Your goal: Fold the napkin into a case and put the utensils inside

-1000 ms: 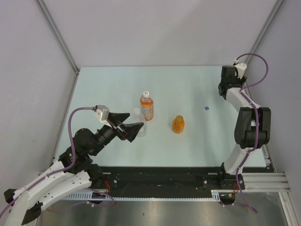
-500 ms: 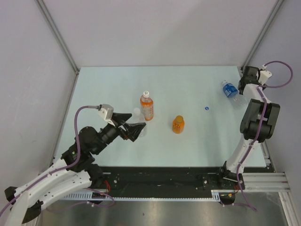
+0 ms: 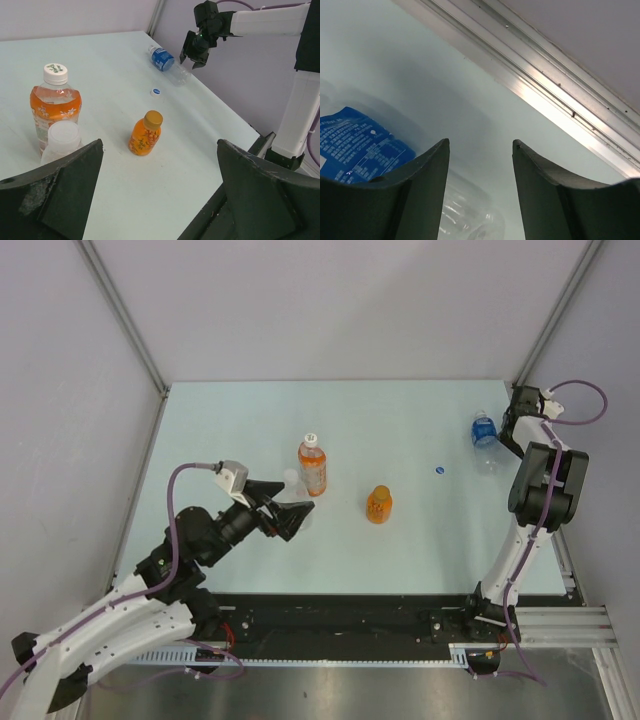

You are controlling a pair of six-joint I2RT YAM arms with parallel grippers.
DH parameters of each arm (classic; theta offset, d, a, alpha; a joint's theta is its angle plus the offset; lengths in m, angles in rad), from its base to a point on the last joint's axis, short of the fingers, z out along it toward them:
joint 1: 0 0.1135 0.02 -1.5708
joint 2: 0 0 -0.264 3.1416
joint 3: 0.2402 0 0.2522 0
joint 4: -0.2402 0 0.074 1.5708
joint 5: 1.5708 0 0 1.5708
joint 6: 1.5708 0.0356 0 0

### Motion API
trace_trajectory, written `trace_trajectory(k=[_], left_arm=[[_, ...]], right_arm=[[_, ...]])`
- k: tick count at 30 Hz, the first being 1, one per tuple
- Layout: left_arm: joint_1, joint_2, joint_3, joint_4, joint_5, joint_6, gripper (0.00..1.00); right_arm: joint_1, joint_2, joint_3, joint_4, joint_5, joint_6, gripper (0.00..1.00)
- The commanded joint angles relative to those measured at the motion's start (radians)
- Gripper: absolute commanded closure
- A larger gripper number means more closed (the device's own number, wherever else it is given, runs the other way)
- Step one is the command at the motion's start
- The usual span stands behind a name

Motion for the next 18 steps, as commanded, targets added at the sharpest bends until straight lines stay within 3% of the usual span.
trace_trajectory(k=[1, 8, 9, 11, 18], left_arm=[[0.002, 0.010, -0.008, 0.036, 0.022, -0.012, 0.00], [0.002, 0.017, -0.012, 0.033, 0.029, -0.015, 0.00], [0.002, 0.022, -0.014, 0.061, 0.032, -0.015, 0.00], [0.002, 0.034, -0.012, 0.069, 0.039, -0.020, 0.00], [0.002, 0.065, -0.006, 0.082, 0.054, -0.021, 0.00]], right_arm=[[0.011, -0.030, 0.002, -0.009, 0.010, 0.038, 0.41], [0.027, -0.179, -0.093, 0.191, -0.043, 0.009, 0.30], [0.034, -0.185, -0.088, 0.205, -0.086, 0.003, 0.17], [0.038, -0.186, -0.056, 0.206, -0.115, 0.008, 0.00], [0.063, -0.062, 0.123, 0.065, -0.276, 0.024, 0.00]])
